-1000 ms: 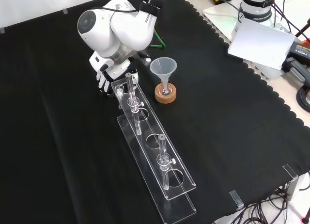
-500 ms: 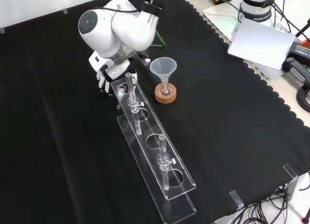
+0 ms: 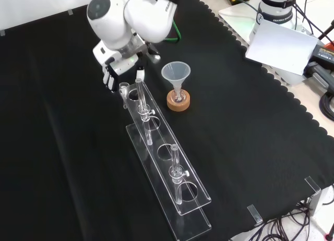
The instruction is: Pick up the weighing funnel.
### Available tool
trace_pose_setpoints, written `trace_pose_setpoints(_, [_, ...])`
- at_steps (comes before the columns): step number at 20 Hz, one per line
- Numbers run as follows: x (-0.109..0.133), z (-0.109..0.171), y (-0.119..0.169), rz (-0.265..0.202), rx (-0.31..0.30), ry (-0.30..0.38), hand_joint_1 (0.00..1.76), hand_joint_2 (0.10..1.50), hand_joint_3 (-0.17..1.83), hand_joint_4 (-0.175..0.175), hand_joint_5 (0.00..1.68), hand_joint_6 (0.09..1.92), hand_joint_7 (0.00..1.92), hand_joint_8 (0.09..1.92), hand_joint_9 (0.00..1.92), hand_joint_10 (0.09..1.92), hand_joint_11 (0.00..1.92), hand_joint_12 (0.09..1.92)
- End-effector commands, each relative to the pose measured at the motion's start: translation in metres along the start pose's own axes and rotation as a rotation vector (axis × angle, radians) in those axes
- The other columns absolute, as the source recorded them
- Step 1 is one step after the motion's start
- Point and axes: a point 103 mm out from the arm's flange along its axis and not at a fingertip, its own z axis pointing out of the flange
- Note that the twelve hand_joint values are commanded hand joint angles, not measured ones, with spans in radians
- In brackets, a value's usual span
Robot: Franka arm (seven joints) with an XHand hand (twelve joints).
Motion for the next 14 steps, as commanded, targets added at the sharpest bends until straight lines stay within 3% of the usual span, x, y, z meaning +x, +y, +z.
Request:
trace_pose_setpoints(1, [-0.027, -0.03, -0.02, 0.05, -0.004, -0.01, 1.11, 0.73, 0.51, 0.175, 1.28, 0.61, 0.82, 0.67, 1.23, 0.26, 1.06, 0.9])
trace_pose_setpoints(9, [-0.052, -0.051, -0.051, 0.102, -0.023, -0.008, 1.11, 0.73, 0.51, 0.175, 1.28, 0.61, 0.83, 0.67, 1.26, 0.26, 1.08, 0.89])
trace_pose_setpoints(14, [-0.058, -0.063, -0.072, 0.103, -0.043, -0.009, 1.11, 0.73, 0.51, 0.175, 1.28, 0.61, 0.84, 0.67, 1.29, 0.22, 1.1, 0.87])
